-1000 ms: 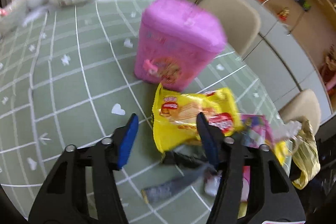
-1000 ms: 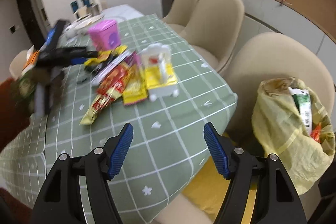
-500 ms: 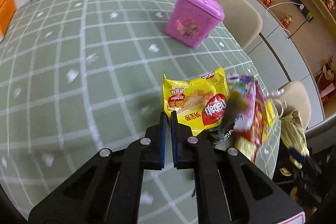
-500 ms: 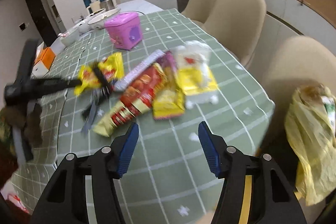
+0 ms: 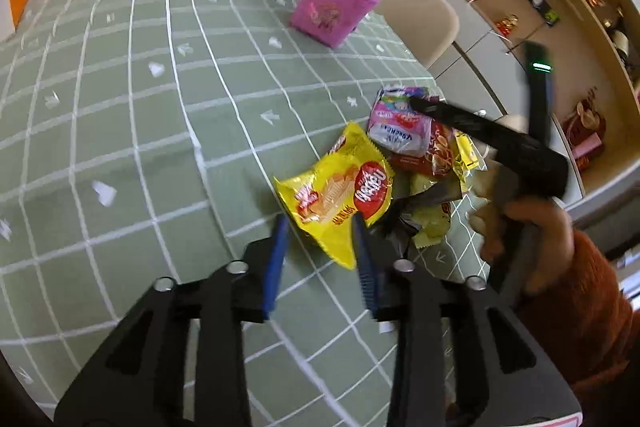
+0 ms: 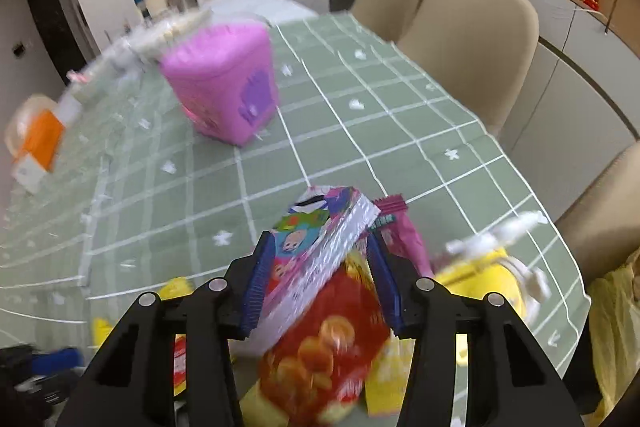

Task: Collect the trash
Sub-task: 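Grasp the yellow nabati wafer bag with the left tool while the right tool holds the juice box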

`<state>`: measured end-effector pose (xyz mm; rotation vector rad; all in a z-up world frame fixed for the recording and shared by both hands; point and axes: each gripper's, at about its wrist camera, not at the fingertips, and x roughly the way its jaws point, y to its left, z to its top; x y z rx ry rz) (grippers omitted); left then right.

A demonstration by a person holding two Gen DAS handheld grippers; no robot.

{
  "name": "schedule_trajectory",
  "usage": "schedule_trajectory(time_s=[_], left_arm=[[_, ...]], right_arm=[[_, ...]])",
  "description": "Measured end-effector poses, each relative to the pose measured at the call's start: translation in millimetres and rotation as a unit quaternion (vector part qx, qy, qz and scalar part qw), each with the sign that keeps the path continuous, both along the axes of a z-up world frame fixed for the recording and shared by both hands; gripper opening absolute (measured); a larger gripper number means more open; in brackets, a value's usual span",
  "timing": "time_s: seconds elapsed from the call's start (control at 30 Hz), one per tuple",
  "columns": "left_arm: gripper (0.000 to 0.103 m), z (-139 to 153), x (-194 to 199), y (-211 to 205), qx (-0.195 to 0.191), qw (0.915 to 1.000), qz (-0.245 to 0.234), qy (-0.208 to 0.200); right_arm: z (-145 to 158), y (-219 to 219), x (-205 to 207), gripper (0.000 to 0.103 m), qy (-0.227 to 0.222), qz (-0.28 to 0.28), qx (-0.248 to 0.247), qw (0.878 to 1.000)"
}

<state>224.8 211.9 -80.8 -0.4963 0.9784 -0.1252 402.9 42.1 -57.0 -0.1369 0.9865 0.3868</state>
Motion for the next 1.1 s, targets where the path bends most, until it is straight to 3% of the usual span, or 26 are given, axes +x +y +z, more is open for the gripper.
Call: schedule_trajectory(time_s=[0.03, 0.13, 0.23, 0.43, 0.6, 0.9, 1.03, 1.07, 1.1], left_arm=[[0.038, 2.6, -1.7, 1.8, 0.006, 1.0000, 0.000, -0.005], [0.042, 8.8, -5.0, 13.2, 0.017, 0.9997, -0.002, -0.017], [0.047, 10.2, -0.9, 16.5, 0.027, 0.9990, -0.020, -0.028], [0.049, 3.0, 14.8, -0.9, 0.051, 0.9962, -0.066, -0.022], [0.049, -3.4, 35.0, -21.9, 0.093, 0.9906, -0.098, -0.021], [0.049, -27.8, 60.4, -56.0, 0.172, 0.9732, -0.153, 0.000], [0.048, -32.0, 61.9, -64.5, 0.180, 0.9724, -0.148, 0.004], [0.047, -32.1, 62.6, -64.7, 0.179, 0.9730, -0.146, 0.006], [0.036, -32.2, 63.4, -64.2, 0.178, 0.9737, -0.143, 0.007]], right_arm=[[-6.2, 4.5, 3.5, 0.033, 0.010, 0.008, 0.000, 1.000], [-2.2, 4.7, -1.6, 0.016, 0.004, 0.029, 0.020, 0.999], [20.4, -2.2, -13.1, 0.012, -0.023, 0.038, 0.033, 0.998], [68.2, -34.2, -44.7, 0.012, -0.051, 0.054, 0.078, 0.994], [81.7, -66.1, -66.3, 0.012, -0.048, 0.043, 0.098, 0.993], [61.5, -117.0, -99.9, 0.012, -0.008, 0.002, 0.127, 0.992], [50.7, -125.3, -110.1, 0.012, 0.010, 0.000, 0.132, 0.991], [48.8, -125.7, -112.0, 0.012, 0.011, 0.000, 0.133, 0.991], [47.9, -125.5, -112.9, 0.012, 0.013, 0.001, 0.133, 0.991]])
